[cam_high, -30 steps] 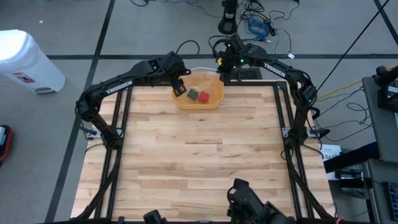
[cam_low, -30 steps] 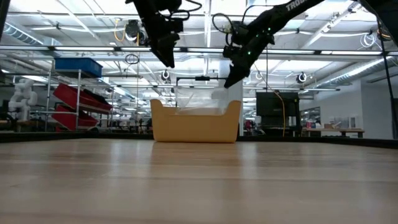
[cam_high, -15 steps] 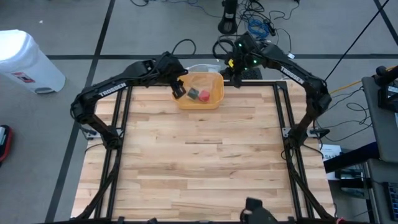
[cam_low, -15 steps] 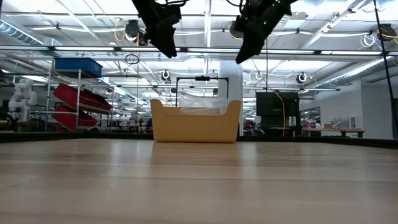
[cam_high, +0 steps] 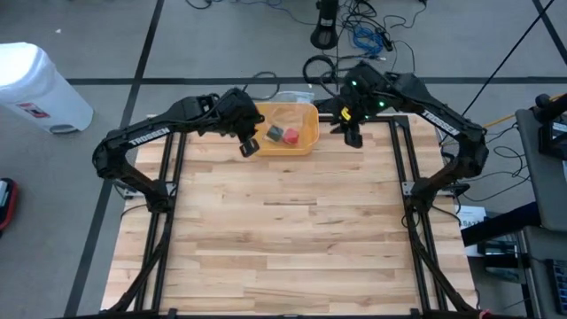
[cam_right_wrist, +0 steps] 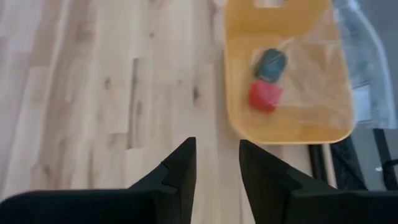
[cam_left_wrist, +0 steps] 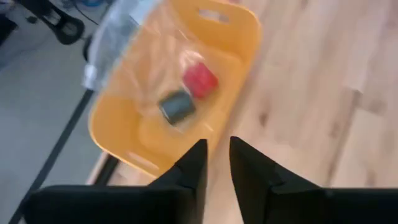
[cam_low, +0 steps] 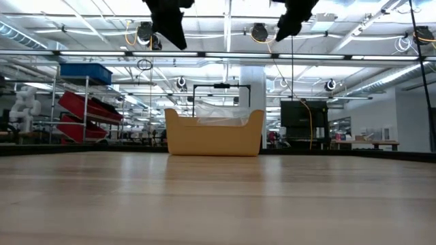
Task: Roll bandage
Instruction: Return to Home Position
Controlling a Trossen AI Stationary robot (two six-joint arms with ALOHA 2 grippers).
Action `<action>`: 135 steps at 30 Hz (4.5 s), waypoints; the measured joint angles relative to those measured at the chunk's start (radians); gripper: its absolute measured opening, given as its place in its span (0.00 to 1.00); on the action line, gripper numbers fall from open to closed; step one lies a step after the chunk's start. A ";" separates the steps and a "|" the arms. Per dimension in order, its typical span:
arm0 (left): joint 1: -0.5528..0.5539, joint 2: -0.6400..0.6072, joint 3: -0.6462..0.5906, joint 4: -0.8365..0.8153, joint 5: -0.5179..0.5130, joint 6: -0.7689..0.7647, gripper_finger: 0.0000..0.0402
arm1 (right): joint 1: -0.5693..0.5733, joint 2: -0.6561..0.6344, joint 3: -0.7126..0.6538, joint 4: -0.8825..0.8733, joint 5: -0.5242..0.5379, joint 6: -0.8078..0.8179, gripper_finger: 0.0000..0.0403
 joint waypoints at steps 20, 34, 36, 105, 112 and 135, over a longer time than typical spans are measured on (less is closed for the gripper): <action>-0.309 -0.160 0.000 -0.132 -0.131 -0.177 0.02 | 0.053 -0.560 -0.466 0.094 -0.038 0.139 0.01; -0.501 -0.160 -0.158 0.257 -0.212 -0.099 0.02 | 0.127 -1.093 -0.965 0.540 -0.048 0.439 0.00; -0.501 -0.163 -0.214 0.313 -0.219 -0.099 0.02 | 0.136 -1.131 -1.006 0.578 -0.047 0.451 0.00; -0.425 -0.956 -1.523 1.382 0.010 0.031 0.03 | 0.667 -1.222 -1.729 1.386 0.524 0.447 0.00; -0.425 -1.093 -1.534 1.253 -0.011 0.015 0.03 | 0.667 -1.222 -1.728 1.384 0.524 0.436 0.00; -0.425 -1.486 -1.526 0.884 -0.046 0.009 0.02 | 0.667 -1.433 -1.726 1.246 0.487 0.421 0.00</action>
